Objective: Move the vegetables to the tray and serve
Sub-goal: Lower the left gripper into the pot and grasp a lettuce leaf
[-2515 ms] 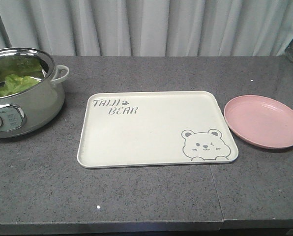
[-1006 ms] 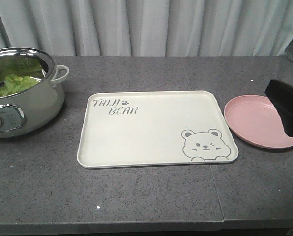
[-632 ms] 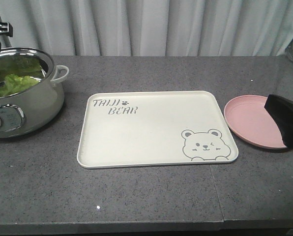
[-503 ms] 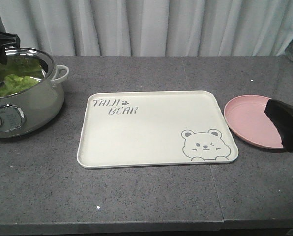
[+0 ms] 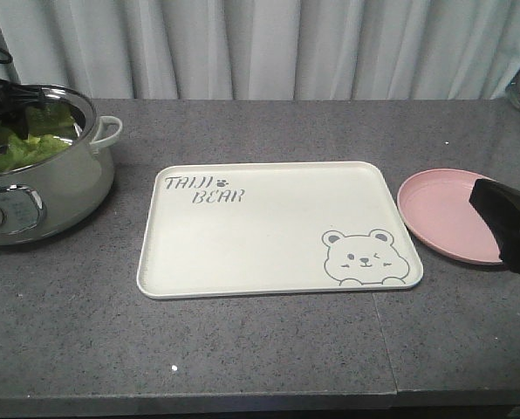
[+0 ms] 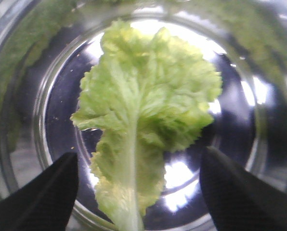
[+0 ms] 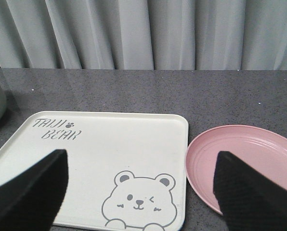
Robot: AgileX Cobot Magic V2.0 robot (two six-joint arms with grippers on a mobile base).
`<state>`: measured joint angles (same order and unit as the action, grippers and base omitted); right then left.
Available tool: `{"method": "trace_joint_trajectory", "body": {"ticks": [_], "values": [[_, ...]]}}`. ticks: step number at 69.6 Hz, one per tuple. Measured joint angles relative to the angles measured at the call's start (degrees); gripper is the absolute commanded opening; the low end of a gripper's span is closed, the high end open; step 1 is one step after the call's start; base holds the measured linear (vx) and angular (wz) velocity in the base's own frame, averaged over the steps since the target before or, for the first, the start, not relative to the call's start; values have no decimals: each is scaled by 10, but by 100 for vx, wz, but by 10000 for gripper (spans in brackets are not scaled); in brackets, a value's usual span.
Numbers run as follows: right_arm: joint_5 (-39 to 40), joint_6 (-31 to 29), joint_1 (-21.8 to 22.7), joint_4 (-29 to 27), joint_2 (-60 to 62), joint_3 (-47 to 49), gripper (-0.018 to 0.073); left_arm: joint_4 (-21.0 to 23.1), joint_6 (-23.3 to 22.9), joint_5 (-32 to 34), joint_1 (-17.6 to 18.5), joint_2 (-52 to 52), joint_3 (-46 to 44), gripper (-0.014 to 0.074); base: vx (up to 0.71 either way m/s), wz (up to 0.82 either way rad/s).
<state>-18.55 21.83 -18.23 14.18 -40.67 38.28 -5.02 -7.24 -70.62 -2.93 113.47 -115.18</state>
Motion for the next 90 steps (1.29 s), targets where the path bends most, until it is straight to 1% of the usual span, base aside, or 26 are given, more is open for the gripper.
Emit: {"method": "trace_joint_trajectory", "body": {"ticks": [9, 22, 61, 71, 79, 86, 90], "values": [[-1, 0, 0, 0, 0, 0, 590, 14, 4, 0, -10, 17, 0, 521, 0, 0], [-1, 0, 0, 0, 0, 0, 589, 37, 24, 1, -11, 32, 0, 521, 0, 0], [-3, 0, 0, 0, 0, 0, 589, 37, 30, 4, -11, 91, 0, 521, 0, 0], [-3, 0, 0, 0, 0, 0, 589, 37, 30, 0, -11, 97, -7, 507, 0, 0], [-3, 0, 0, -1, 0, 0, 589, 38, 30, -1, -11, 100, -9, 455, 0, 0], [-3, 0, 0, -1, 0, 0, 589, 41, 30, -3, -11, 103, -13, 335, 0, 0], [-3, 0, 0, -1, 0, 0, 589, 41, 30, 0, -11, 104, -13, 232, 0, 0]]}}
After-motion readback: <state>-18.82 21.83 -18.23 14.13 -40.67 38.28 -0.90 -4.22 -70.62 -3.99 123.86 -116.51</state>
